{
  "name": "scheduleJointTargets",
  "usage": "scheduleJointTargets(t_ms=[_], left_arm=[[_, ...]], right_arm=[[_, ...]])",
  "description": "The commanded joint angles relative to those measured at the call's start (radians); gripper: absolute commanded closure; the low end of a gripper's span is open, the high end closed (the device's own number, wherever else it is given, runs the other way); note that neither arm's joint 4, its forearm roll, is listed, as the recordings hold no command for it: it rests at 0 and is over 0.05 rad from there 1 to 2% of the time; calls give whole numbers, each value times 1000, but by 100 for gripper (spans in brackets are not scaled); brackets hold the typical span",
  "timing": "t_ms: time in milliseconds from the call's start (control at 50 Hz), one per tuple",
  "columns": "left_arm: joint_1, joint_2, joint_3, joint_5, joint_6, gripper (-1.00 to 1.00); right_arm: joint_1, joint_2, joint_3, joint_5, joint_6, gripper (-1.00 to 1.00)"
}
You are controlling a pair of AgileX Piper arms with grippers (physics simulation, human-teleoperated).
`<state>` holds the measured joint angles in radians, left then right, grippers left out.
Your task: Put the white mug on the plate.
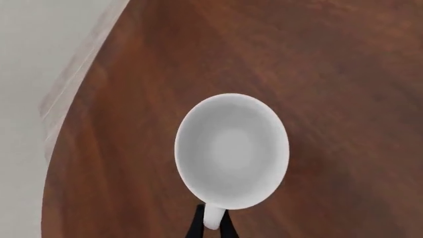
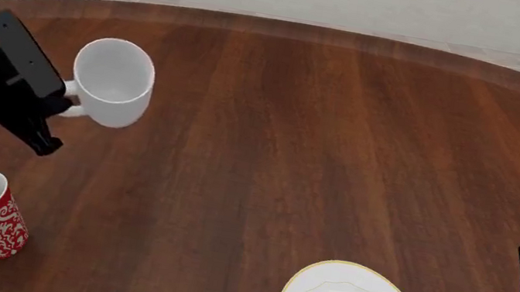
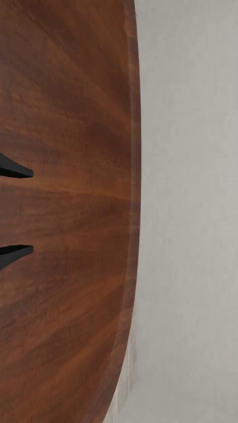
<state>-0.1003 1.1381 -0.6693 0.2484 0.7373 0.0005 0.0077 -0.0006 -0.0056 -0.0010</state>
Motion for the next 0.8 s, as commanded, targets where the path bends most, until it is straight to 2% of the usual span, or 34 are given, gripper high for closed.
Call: scheduleJointTargets(t_ms=[20,120,220,240,260,420,460,480,500,520,540,560,600,800], left_arm=[[-69,-97,3,94,-59,100],[-140,-124,-25,152,-141,100],[-153,-131,-12,150,-148,100],[-188,-136,-24,166,-191,100],[-199,-141,-27,168,-203,100],[-264,-169,-30,195,-239,100],[-287,-184,-42,219,-255,100],[-298,-196,-109,298,-255,100],[-298,-196,-111,299,-255,100],[-298,-191,-61,242,-258,100],[-299,-196,-119,302,-259,100],[-316,-196,-63,246,-270,100],[-327,-201,-41,228,-268,100],[-394,-218,-52,251,-297,100]], right_arm=[[-1,0,-1,1,1,-100],[-1,0,-1,1,0,-100],[-1,0,-1,1,0,-100],[-1,0,-1,1,1,-100],[-1,0,-1,1,1,-100],[-1,0,-1,1,0,-100],[-1,0,-1,1,1,-100],[-1,0,-1,1,1,-100],[-1,0,-1,1,1,-100],[-1,0,-1,1,1,-100],[-1,0,-1,1,1,-100],[-1,0,-1,1,1,-100],[-1,0,-1,1,1,-100],[-1,0,-1,1,1,-100]])
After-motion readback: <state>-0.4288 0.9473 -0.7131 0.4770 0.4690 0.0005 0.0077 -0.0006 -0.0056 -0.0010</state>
